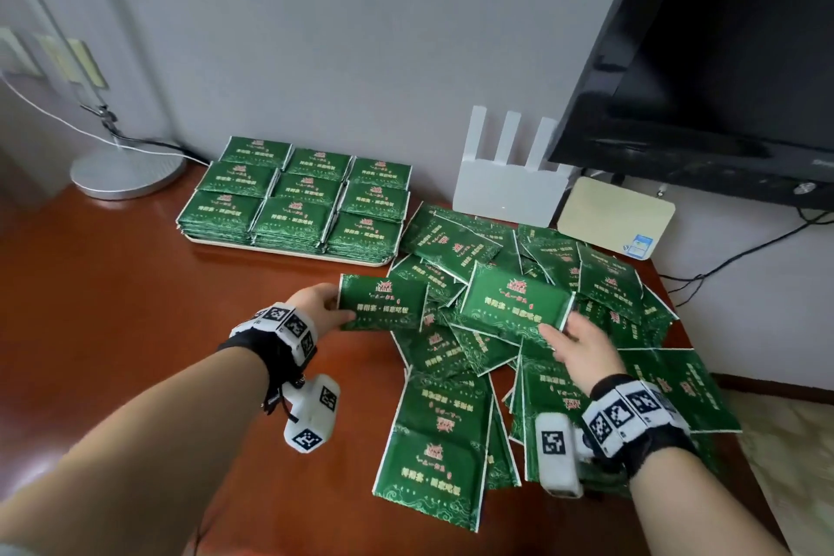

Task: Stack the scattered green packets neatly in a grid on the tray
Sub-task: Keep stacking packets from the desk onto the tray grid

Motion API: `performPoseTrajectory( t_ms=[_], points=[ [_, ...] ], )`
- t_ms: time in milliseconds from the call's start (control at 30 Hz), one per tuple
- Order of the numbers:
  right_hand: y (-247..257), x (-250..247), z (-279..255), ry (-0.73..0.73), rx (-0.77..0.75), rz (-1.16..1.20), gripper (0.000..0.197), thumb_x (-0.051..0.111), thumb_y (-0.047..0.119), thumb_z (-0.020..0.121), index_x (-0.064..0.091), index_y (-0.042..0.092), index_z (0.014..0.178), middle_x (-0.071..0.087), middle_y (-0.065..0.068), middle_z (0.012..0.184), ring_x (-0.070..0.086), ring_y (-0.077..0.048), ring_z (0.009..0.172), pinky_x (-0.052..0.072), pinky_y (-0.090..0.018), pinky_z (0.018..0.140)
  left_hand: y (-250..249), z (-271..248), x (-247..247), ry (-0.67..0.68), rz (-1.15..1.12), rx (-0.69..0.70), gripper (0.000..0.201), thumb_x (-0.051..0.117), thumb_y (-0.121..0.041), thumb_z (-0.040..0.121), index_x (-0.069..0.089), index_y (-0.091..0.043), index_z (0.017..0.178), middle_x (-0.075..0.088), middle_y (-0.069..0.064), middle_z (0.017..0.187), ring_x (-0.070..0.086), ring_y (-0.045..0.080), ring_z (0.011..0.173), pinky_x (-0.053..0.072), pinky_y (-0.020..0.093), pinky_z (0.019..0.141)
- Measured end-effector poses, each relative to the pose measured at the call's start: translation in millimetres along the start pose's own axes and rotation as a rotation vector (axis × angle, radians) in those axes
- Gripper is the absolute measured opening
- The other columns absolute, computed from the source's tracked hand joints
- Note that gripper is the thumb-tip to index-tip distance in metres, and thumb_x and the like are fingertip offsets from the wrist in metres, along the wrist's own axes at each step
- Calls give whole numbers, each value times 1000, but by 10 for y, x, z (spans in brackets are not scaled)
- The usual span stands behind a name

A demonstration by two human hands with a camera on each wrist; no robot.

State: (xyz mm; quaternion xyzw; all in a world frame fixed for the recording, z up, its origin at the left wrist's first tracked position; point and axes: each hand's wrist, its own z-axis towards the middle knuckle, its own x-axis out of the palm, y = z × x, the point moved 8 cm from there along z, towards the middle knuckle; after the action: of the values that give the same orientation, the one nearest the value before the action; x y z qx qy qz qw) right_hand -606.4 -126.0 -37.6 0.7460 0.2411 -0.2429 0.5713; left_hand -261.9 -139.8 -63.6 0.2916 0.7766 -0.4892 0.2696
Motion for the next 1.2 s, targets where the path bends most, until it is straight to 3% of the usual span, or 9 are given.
performPoseTrajectory(
  t_ms=[100,233,433,567,733,933,1033,1100,1200],
  points=[
    [344,117,82,6,-7,54,16,51,25,92,55,20,107,58,9,93,58,-15,89,50,-33,78,57,145,-424,-50,-8,18,33,63,-22,86,60,-11,116,66,6,113,62,22,100,50,30,86],
    [821,387,268,7,-27,102,15,52,21,92,53,20,106,61,1,103,59,-18,93,52,-41,87,201,360,-1051,-118,22,20,34,61,-26,88,60,-7,116,64,9,114,60,24,102,44,25,80],
    [1317,902,606,40,-9,65,18,50,18,93,53,14,110,63,-7,103,56,-12,74,49,-22,64,405,847,-1849,-155,61,0,35,58,-30,90,61,-4,113,65,13,112,60,28,104,45,30,85],
    [1502,1168,878,44,14,63,24,50,14,94,55,9,117,58,9,86,53,-5,67,45,-16,60,394,1244,-2046,-95,52,-7,37,58,-30,89,59,-5,117,64,12,114,60,24,92,46,29,77],
    [1549,1479,1222,83,69,55,29,51,15,94,54,9,121,60,8,94,53,0,66,38,-8,49,351,1703,-2044,-46,77,-20,42,57,-30,90,54,-5,124,60,11,122,57,26,109,45,33,89],
    [1486,1731,1505,97,131,10,29,54,22,92,53,11,119,61,9,88,57,-8,70,46,-20,64,397,2061,-1953,-12,78,-42,43,60,-30,87,54,-7,123,61,9,119,60,22,101,46,27,78],
    [1451,1775,1569,90,144,-14,41,55,24,91,46,10,128,61,-2,106,60,-11,76,51,-25,73,493,2167,-1918,-11,-11,-78,42,63,-23,86,54,-5,122,64,5,97,58,11,70,49,16,53],
    [1418,1777,1614,81,142,-5,44,55,23,91,43,10,131,60,0,102,61,-10,76,52,-25,72,545,2221,-1904,-11,-99,-115,35,63,-14,86,56,-2,118,59,1,78,55,8,60,45,10,38],
    [1418,1791,1650,77,114,16,39,56,18,90,43,11,126,60,4,86,61,-7,70,48,-17,61,582,2260,-1916,-6,-132,-145,28,60,-5,87,57,1,114,56,4,76,55,11,61,45,10,36]
  ],
)
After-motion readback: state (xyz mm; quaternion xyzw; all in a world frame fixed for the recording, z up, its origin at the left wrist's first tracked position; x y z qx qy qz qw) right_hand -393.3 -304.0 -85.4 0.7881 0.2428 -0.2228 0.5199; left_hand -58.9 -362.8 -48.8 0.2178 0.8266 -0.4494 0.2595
